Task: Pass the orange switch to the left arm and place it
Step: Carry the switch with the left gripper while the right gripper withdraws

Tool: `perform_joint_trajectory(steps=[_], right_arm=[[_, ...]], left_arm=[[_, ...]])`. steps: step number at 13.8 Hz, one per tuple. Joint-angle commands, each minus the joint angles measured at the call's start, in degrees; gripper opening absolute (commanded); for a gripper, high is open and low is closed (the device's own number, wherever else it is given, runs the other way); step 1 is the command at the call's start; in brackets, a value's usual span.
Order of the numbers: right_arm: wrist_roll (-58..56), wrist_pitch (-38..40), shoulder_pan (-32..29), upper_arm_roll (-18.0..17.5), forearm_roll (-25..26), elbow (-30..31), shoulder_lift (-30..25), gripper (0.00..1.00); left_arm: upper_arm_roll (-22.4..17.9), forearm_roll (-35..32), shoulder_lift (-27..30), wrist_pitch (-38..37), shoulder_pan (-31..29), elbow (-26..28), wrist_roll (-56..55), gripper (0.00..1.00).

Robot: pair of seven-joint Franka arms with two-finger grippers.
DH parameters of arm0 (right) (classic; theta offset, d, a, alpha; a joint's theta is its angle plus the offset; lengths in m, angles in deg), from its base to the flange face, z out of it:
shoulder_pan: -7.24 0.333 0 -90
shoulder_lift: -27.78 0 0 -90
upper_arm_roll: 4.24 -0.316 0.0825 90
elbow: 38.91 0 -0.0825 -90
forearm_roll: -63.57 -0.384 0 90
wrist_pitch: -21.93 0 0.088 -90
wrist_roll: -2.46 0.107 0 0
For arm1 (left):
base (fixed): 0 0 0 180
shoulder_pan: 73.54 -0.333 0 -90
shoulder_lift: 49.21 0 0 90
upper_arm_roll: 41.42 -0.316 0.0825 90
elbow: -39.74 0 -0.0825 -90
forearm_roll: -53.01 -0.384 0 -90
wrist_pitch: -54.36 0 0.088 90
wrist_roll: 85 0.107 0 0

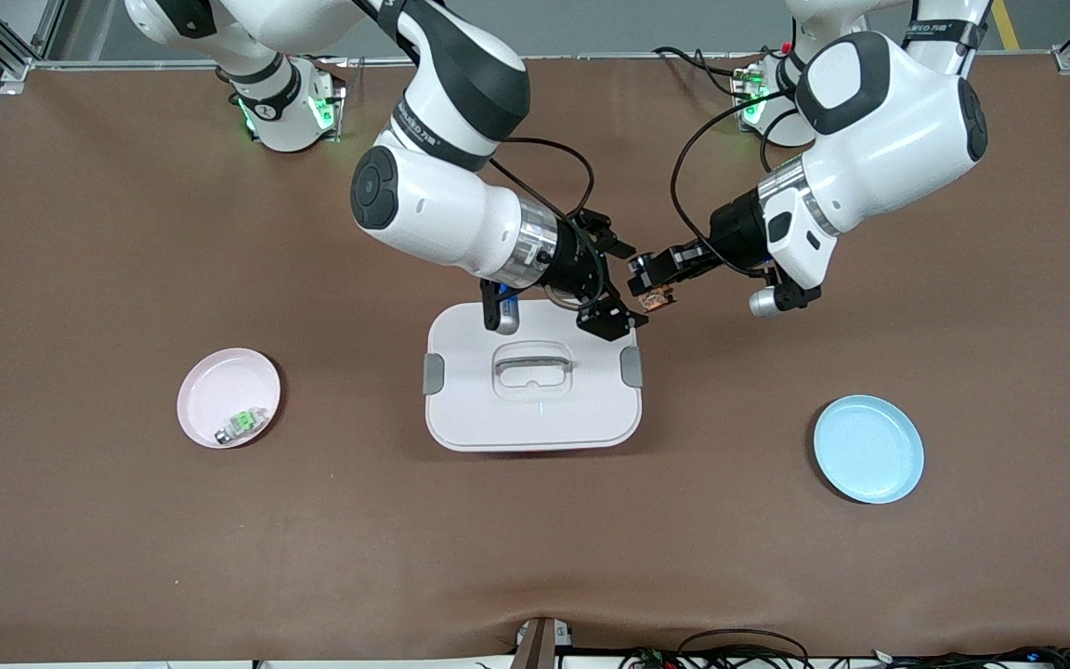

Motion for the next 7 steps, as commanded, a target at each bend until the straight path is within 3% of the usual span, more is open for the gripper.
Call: perform_joint_trajectory(steps=[1, 3, 7], right_arm=[[-4.78, 5.05, -2.64, -0.33, 0.88, -1.57, 0.39, 1.0], [-9.52, 9.18, -4.4, -0.24, 0.88, -1.65, 0.04, 1.0], [-23.31, 17.45, -7.83, 0.11, 3.24, -1.57, -1.62, 1.0]], left_arm=[[-0.03, -9.95, -0.1, -1.78, -0.73, -0.57, -5.29, 0.0], [-0.12, -18.13, -0.28, -2.57, -3.35, -0.05, -7.51, 0.0], [-0.12, -28.08, -0.63, -8.28, -12.04, -0.48, -7.25, 0.0]])
